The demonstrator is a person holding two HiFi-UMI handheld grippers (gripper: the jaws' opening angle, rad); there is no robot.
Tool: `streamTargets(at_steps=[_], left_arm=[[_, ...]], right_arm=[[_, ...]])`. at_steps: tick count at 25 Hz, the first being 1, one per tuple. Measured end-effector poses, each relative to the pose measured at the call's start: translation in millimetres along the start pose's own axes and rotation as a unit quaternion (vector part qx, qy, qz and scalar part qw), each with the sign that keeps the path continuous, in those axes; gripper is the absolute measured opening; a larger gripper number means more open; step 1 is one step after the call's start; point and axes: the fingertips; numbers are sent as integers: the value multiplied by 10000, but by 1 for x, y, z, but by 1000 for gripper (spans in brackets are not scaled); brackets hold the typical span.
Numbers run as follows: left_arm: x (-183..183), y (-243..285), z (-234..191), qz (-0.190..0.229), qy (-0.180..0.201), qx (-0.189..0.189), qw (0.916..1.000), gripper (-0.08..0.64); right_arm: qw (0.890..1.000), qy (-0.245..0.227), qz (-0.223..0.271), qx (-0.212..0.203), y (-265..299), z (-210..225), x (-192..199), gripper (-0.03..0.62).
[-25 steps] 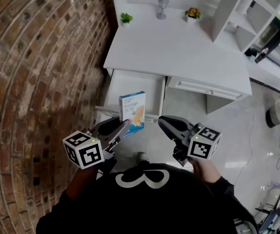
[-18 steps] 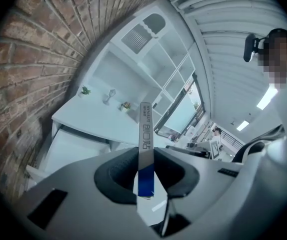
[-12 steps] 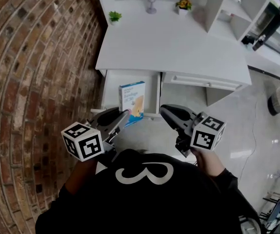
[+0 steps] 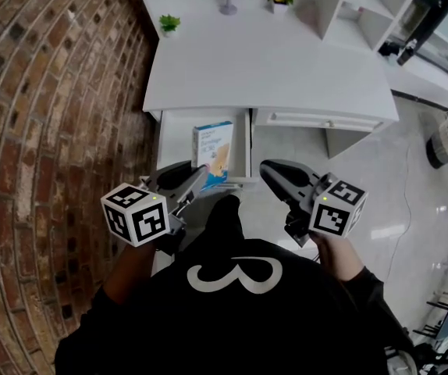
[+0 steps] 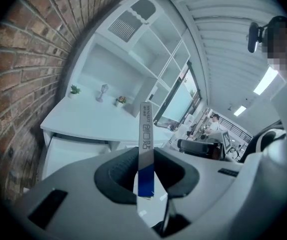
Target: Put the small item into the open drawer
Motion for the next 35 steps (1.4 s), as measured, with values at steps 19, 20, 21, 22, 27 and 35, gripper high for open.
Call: streamTargets(at_steps=[19,20,21,22,27,35], left_arm=[[-3,93,-81,-1260,252,-384,9910,92],[-1,97,-86,-1337,258,-416,9898,92],[2,101,-91,-1412,247,-440,9887,92],[3,105,-95,-1485,227,-457,9876,92],[13,130,-115,-1854,302,-557,9806,92],[37,162,-156,-2434,543,-870,9645,92]], right_arm=[[9988,259,73,412,21,62,-19,11],[9987,273,63,436,21,65,-18,11],[9985,293,48,460,21,68,-18,11],[9983,319,32,487,21,72,-17,11],[9970,461,8,629,20,91,-13,11],[9941,726,-43,811,24,117,-2,11]])
Point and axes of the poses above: the fingertips, and each gripper's own axes: y forward along the fingers, z to its right, x out of its underside, and after that the axes turned 12 degrees about -y, right-handed
